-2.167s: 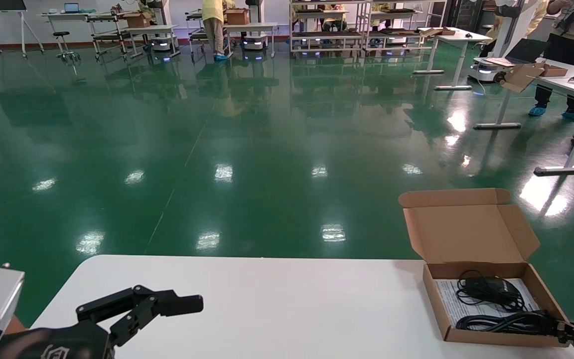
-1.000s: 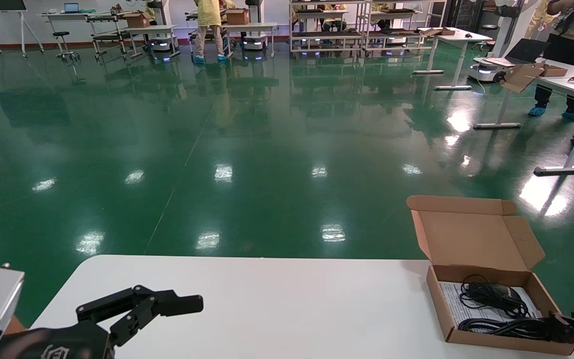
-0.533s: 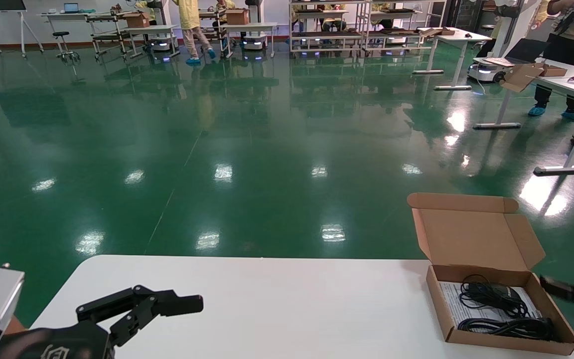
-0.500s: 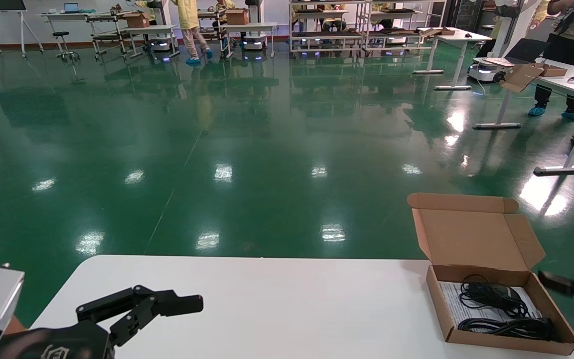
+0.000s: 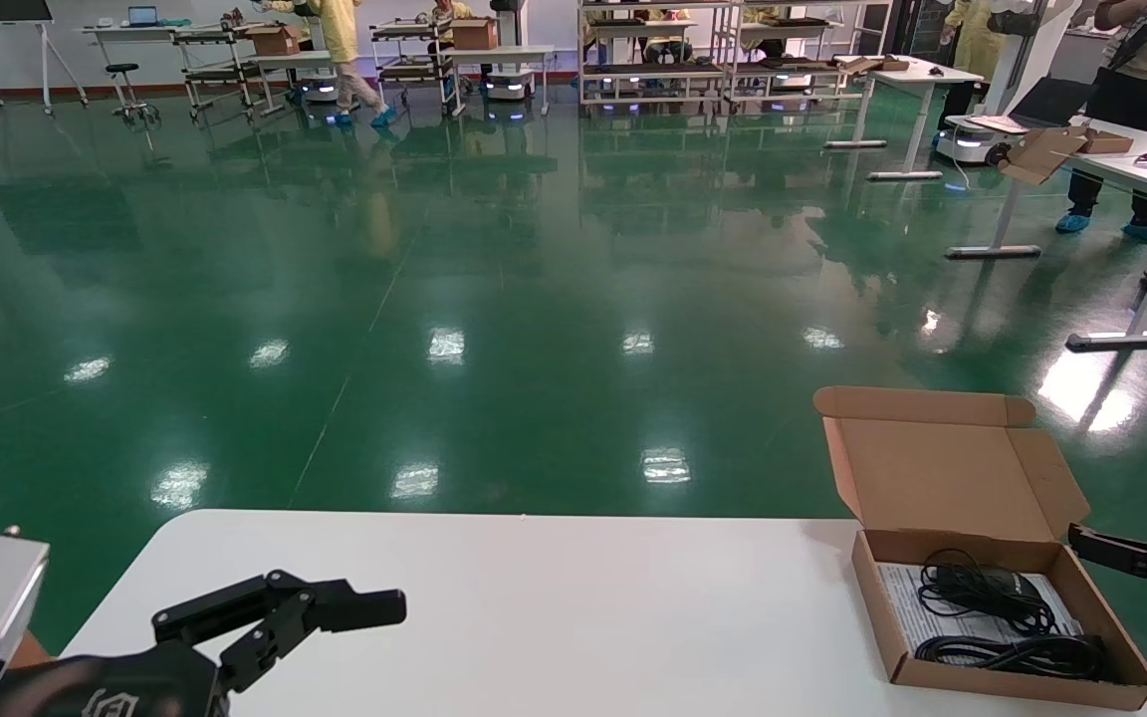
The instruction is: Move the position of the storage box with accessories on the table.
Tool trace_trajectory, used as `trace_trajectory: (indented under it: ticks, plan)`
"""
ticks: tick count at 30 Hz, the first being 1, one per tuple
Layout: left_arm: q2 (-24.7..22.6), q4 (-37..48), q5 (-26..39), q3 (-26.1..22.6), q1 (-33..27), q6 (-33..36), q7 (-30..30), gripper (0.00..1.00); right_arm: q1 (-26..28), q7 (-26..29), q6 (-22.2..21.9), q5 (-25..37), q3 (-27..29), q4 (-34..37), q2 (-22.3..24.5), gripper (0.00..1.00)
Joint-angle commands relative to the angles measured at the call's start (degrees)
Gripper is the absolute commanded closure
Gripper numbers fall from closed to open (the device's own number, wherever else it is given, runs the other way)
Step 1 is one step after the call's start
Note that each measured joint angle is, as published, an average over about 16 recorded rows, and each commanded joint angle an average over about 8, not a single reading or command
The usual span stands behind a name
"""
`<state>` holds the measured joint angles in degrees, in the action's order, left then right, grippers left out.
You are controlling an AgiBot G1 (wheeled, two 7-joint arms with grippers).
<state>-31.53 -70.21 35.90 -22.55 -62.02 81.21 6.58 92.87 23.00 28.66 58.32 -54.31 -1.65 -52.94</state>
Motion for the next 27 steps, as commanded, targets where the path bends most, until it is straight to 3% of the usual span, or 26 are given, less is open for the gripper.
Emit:
trace_trajectory:
  ticks: [1, 8, 27]
  plan:
    - [0.0, 0.0, 0.0, 0.0, 0.0, 0.0, 0.0, 0.0, -0.1, 0.0, -0.1, 0.1, -0.1, 0.1, 0.0, 0.0]
    - [0.0, 0.0, 0.0, 0.0, 0.0, 0.0, 0.0, 0.0, -1.9, -0.7, 3.1, -0.8, 2.0, -3.9, 1.0, 0.0]
    - [0.0, 0.0, 0.0, 0.0, 0.0, 0.0, 0.0, 0.0, -11.8, -4.6, 21.2, -6.0, 14.2, -26.7, 6.6, 0.0]
